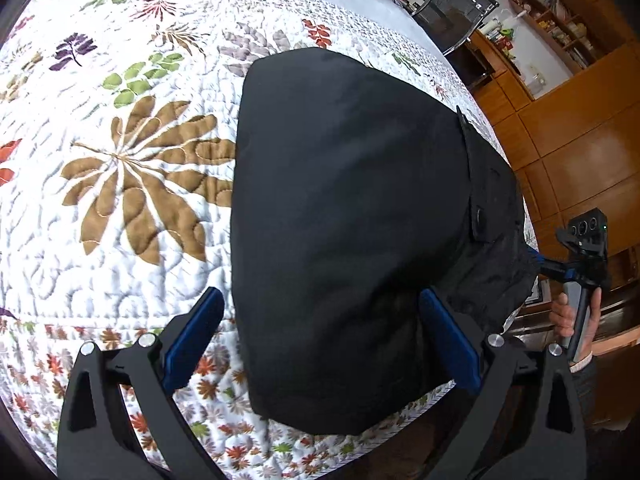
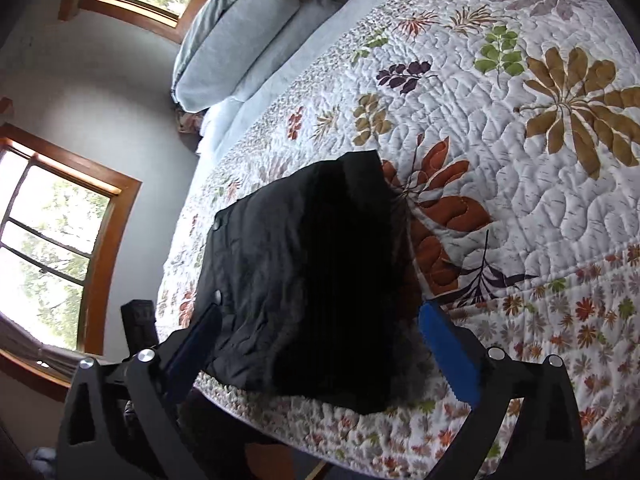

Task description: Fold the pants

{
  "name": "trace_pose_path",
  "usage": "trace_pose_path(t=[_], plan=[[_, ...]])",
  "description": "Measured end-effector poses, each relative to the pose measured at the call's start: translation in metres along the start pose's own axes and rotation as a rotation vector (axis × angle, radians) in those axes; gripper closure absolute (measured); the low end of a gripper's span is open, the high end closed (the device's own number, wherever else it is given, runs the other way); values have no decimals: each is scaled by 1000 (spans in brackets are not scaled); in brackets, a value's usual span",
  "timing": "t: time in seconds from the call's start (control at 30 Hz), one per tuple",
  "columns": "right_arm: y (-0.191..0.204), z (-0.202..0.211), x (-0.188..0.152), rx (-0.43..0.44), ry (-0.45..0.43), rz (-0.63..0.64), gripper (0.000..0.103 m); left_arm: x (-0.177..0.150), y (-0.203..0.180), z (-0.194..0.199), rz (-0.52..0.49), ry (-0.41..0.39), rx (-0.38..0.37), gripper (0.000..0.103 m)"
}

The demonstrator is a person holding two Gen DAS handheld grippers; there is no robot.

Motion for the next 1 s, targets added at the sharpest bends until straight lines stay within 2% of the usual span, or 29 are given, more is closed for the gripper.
trace_pose_path(t=[0.1,0.23,0.33,0.6,0.8,1.0], plan=[[-3,-6,-5,-12,31,1,3,2,-1,-2,-3,-4,0,5],[-6,-21,-15,43,82,-21,3,3,-1,-8,-2,9,-7,5],[-10,-36,-20,60,120,-38,3,-1,7,-10,8,24,-40,5],[-8,-61,-18,100,155,-55,3,4,6,-22,6,40,-38,5],[-3,-73,-15,144,167,-53,3,8,-3,-29,-10,36,-10,5],[17,-91,-13,165,183,2,3,12,-19,-32,-86,25,76,5]])
Point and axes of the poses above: each gripper's, at about its wrist camera, not at the fingertips, and z roughly against the way its jaws point, y to its left, x to its top, the point moved 4 cm from there along -z, roughly the way its jaws point, and after that the axes turned 14 degrees about -x, right-handed, at the moved point
